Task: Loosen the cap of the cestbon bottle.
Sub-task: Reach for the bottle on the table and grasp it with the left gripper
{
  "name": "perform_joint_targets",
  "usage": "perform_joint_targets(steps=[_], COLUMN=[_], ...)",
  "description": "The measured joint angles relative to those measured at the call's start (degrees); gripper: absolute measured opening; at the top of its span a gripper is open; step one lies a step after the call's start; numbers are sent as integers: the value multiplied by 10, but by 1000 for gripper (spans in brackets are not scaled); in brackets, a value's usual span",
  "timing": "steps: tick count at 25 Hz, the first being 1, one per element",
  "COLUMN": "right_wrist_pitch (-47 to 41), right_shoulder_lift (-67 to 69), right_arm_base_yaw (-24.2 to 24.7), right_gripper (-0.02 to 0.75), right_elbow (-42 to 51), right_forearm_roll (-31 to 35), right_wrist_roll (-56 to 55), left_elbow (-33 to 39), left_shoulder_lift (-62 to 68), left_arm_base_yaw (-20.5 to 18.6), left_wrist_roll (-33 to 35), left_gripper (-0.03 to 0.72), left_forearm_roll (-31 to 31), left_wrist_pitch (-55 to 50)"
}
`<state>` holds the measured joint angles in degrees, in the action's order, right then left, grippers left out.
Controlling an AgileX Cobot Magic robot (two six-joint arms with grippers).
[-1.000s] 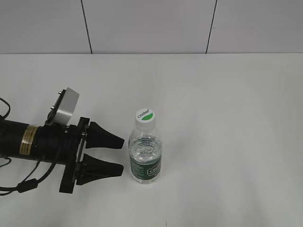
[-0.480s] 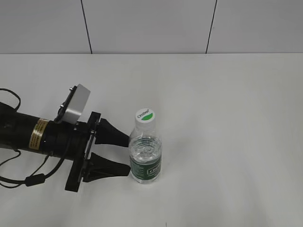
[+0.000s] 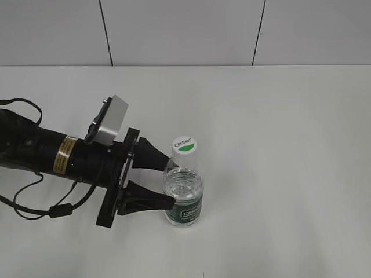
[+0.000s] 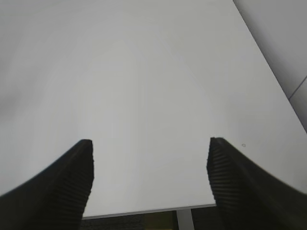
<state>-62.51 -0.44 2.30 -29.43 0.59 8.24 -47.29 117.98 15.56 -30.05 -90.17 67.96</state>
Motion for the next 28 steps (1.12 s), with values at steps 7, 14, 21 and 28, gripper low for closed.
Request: perform_joint_targets(steps=[7, 14, 21, 28], right_wrist_pitch=[0, 0, 0, 0], right_shoulder_lift=[0, 0, 0, 0], right_arm_base_yaw=[0, 0, 0, 0], right_gripper=[561, 561, 561, 561], right_elbow=[0, 0, 0, 0], right_forearm_roll=[0, 0, 0, 0], right_wrist_roll=[0, 0, 0, 0], left_elbow=[-6, -6, -6, -6], left_shoulder_lift=[0, 0, 0, 0], left_arm_base_yaw=[13, 13, 13, 13], left_wrist_roll=[-2, -2, -2, -2], left_gripper=[461, 461, 460, 460], left_forearm_roll=[10, 10, 11, 11], left_wrist_pitch=[-3, -3, 0, 0])
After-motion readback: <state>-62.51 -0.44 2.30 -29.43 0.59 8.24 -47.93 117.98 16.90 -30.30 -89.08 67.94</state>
